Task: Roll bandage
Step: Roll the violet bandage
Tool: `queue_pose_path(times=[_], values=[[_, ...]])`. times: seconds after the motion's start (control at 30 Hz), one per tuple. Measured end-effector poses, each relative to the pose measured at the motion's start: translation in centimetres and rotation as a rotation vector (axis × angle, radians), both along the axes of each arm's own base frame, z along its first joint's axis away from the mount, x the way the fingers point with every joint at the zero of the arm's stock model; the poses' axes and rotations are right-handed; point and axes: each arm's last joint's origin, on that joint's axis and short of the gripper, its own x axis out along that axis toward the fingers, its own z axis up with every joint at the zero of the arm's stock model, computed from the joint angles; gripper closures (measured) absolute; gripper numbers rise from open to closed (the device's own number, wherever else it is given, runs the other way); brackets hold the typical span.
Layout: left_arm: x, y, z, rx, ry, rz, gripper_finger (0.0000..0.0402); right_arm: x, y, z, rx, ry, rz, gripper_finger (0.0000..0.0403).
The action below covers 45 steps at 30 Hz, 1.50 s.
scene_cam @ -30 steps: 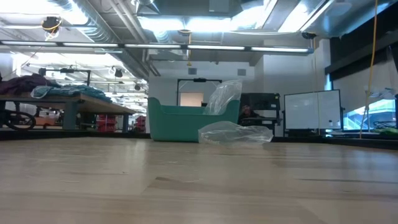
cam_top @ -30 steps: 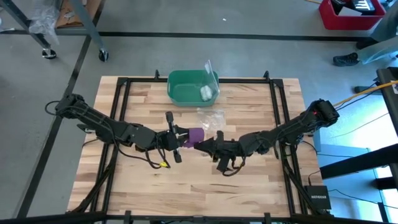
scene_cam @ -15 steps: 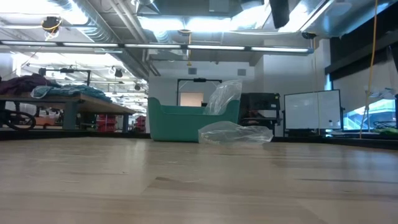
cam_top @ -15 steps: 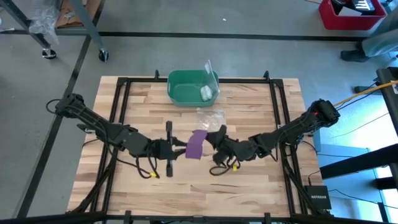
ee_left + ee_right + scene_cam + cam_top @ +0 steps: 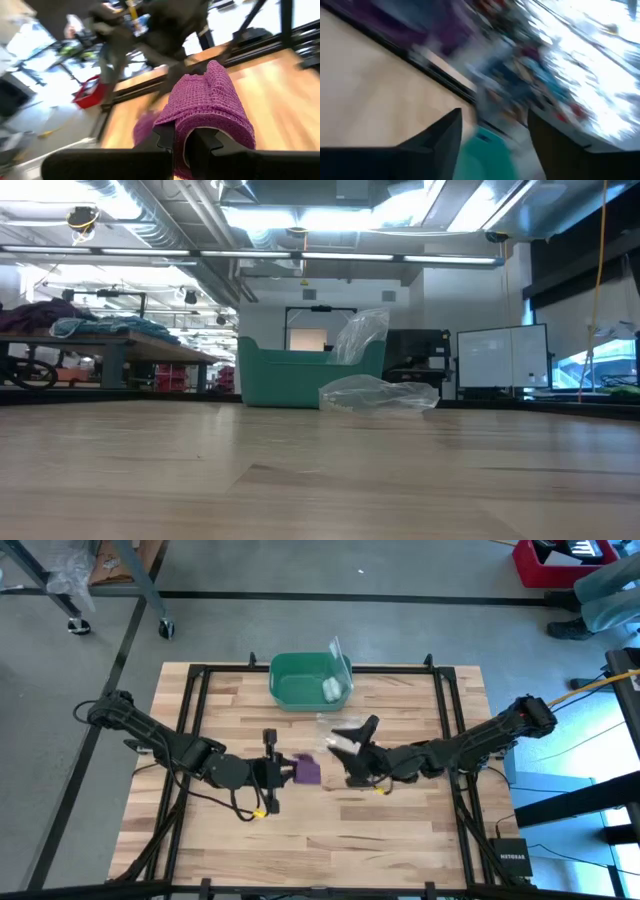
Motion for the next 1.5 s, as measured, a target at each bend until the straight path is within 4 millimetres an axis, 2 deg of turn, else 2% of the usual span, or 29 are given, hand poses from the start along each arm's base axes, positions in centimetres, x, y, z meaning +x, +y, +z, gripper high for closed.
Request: queue_pose_path(times=[0.1, 0.2, 0.4, 0.53, 0.63, 0.83, 1.27, 1.43, 1.5], values=[[0.1, 0.0, 0.0, 0.069, 0.002, 0.041, 0.0386, -0.7, 0.6, 0.3, 0.095, 0.017, 0.161, 0.0156], [0.3, -0.3, -0.1, 0.123, -0.005, 0.072, 0.0386, -1.2, 0.8, 0.2, 0.191, 0.048, 0.232, 0.0150], [1.6, -1.4, -0.7, 0.281, 0.000, 0.060, 0.0386, -0.7, -0.3, 0.1, 0.392, 0.067, 0.370, 0.0149], [2.4, -1.6, -1.5, 0.428, 0.053, 0.147, 0.0386, -0.4, -0.8, -0.1, 0.515, 0.097, 0.453, 0.0149], [2.7, -1.8, -2.0, 0.491, 0.085, 0.173, 0.0386, -0.4, -0.7, -0.2, 0.522, 0.100, 0.466, 0.0149], [2.3, -2.9, -1.5, 0.547, 0.062, 0.172, 0.0386, -0.4, -0.5, -1.0, 0.537, 0.180, 0.489, 0.0149], [2.4, -3.1, -1.6, 0.548, 0.048, 0.153, 0.0386, 1.7, 0.2, -3.3, 0.497, 0.198, 0.517, 0.0186], [1.4, -1.0, -2.0, 0.339, -0.034, -0.012, 0.0386, 1.2, 0.1, -2.7, 0.452, 0.278, 0.434, 0.0203], [0.7, 0.0, -1.8, 0.277, -0.067, -0.013, 0.0386, 0.6, -0.1, -1.5, 0.434, 0.295, 0.389, 0.0209]])
